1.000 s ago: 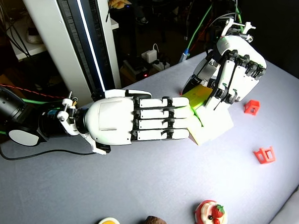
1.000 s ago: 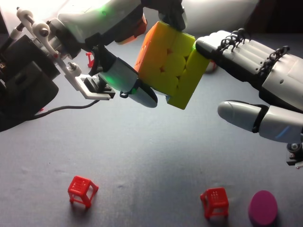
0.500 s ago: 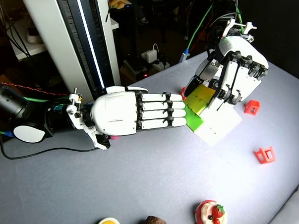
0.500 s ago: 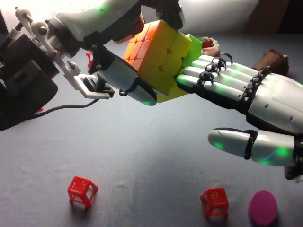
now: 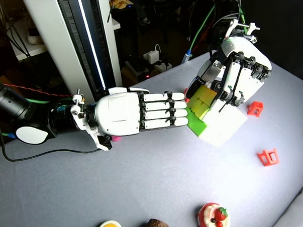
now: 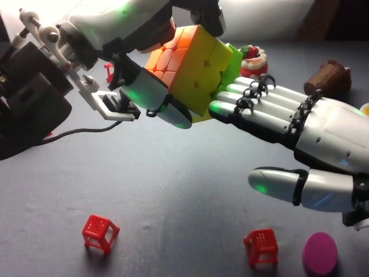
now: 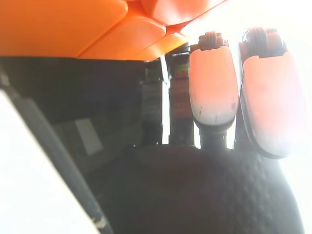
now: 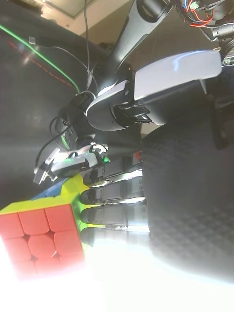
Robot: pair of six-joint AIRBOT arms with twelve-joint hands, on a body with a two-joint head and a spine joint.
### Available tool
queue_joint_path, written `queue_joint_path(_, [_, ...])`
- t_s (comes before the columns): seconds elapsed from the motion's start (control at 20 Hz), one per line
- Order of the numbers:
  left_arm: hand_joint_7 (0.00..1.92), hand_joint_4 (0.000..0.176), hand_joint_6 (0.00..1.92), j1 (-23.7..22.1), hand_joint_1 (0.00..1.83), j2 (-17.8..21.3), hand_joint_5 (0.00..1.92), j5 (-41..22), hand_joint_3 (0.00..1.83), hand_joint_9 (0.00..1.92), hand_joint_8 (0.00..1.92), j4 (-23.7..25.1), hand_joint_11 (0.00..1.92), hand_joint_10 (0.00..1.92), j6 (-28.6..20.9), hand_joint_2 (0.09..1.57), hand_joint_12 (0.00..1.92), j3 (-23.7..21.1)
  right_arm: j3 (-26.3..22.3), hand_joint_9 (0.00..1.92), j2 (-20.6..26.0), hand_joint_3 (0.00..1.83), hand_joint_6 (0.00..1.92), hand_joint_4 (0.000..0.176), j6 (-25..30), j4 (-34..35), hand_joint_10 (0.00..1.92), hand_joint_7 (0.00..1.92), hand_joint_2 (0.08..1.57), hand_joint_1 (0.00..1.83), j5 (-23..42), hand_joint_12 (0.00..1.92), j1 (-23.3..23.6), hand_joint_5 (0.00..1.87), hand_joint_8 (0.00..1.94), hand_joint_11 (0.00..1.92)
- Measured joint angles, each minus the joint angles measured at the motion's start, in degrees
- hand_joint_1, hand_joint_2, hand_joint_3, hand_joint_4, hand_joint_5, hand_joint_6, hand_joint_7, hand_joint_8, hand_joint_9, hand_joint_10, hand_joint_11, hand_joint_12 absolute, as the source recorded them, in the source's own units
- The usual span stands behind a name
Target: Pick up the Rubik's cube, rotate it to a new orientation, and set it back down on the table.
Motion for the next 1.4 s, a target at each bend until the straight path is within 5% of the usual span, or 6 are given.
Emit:
queue_joint_path(0.7, [1.23,0.0,1.92,2.2,1.45,-1.8,1.13,1.0,0.96,1.35,1.92,-4.5,1.48,1.92,-0.3,0.69,1.92,1.9,-4.4,0.06,8.6,0.0,0.04,0.0,0.1,4.9,0.07,0.1,1.48,0.0,3.1,0.2,0.0,0.07,0.0,0.0])
queue_joint_path(0.85, [1.02,0.0,1.92,3.2,1.42,-3.5,1.11,1.7,1.59,1.42,1.92,-6.0,1.54,1.92,-2.6,0.52,1.92,3.8,-4.6,0.0,9.9,0.0,0.03,0.0,0.0,8.9,0.02,0.02,1.49,0.0,6.3,0.0,0.0,0.02,0.01,0.0])
queue_joint_path(0.95, [1.37,0.0,1.92,4.0,1.39,-5.2,1.27,3.7,1.25,1.44,1.92,-6.8,1.54,1.92,-4.9,0.61,1.92,6.1,-4.8,0.0,10.1,0.0,0.04,0.0,0.0,9.7,0.01,0.02,1.47,0.0,8.0,0.0,0.0,0.04,0.01,0.0])
queue_joint_path(1.1, [0.89,0.009,1.92,4.5,1.18,-6.8,0.85,6.2,1.32,1.11,1.89,-7.5,1.25,1.92,-7.1,0.7,1.92,8.0,-4.8,0.03,10.3,0.0,0.06,0.0,0.0,11.2,0.02,0.03,1.47,0.0,9.2,0.0,0.0,0.07,0.01,0.0])
queue_joint_path(1.2, [0.63,0.053,1.9,5.3,1.05,-7.6,0.63,6.6,0.94,0.7,1.92,-8.3,0.9,1.92,-8.7,0.95,1.92,9.2,-4.7,0.03,10.3,0.0,0.07,0.0,0.0,11.8,0.01,0.04,1.46,0.0,9.4,0.0,0.0,0.08,0.01,0.0])
queue_joint_path(1.4, [0.49,0.025,1.67,7.7,0.88,-8.3,0.52,7.4,0.07,0.38,1.47,-9.9,0.3,1.67,-11.6,1.33,1.92,10.5,-4.7,0.02,10.3,0.0,0.07,0.0,0.0,12.1,0.02,0.03,1.48,0.0,9.5,0.0,0.0,0.06,0.01,0.0])
